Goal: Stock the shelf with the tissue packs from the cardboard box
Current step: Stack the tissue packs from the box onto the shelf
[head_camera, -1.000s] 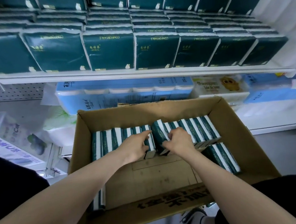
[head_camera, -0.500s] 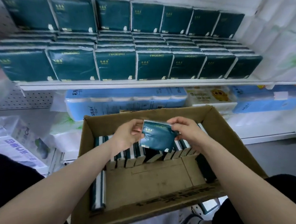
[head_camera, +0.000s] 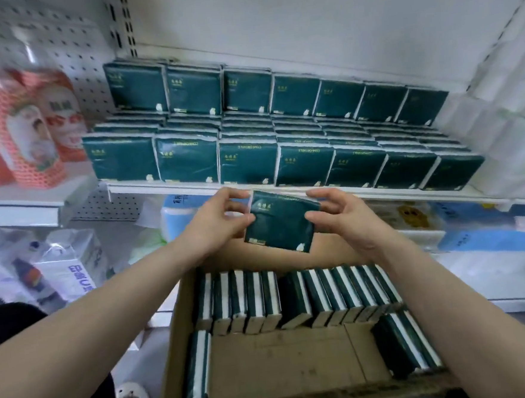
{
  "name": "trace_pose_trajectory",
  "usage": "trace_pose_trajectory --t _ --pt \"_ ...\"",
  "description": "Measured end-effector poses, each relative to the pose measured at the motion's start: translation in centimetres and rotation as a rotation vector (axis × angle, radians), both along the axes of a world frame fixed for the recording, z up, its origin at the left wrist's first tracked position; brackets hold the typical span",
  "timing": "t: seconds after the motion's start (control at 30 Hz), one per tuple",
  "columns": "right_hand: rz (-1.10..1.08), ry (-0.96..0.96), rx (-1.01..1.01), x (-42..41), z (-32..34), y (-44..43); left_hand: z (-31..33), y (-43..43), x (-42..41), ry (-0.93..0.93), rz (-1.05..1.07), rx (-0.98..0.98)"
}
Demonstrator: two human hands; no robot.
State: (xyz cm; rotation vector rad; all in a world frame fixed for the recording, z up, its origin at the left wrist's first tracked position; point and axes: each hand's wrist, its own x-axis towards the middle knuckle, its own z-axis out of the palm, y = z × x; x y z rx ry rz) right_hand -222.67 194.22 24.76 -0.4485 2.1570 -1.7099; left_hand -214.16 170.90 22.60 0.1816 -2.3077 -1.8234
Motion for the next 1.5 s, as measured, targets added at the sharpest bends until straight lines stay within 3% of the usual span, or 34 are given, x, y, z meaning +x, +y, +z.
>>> trace_pose_trajectory --t 0.17,0.5,0.97,1.5 --pt "0.012 0.181 -0.017 -2.1 6.0 -3.2 5.7 -2.4 -1.3 0.187 0.103 -0.080" --pt "-0.055 0.424 0.001 -8.5 13.1 -9.9 11.1 -6.5 -8.6 0.266 0.199 -0.145" --pt "-0.138 0.622 0.248 -17.0 11.9 -14.3 9.9 -8.2 -17.7 0.159 0.262 -0.193" --pt "-0.196 0.756 0.374 -20.6 8.4 -16.6 8.2 -8.8 -20.0 0.156 0.303 -0.348"
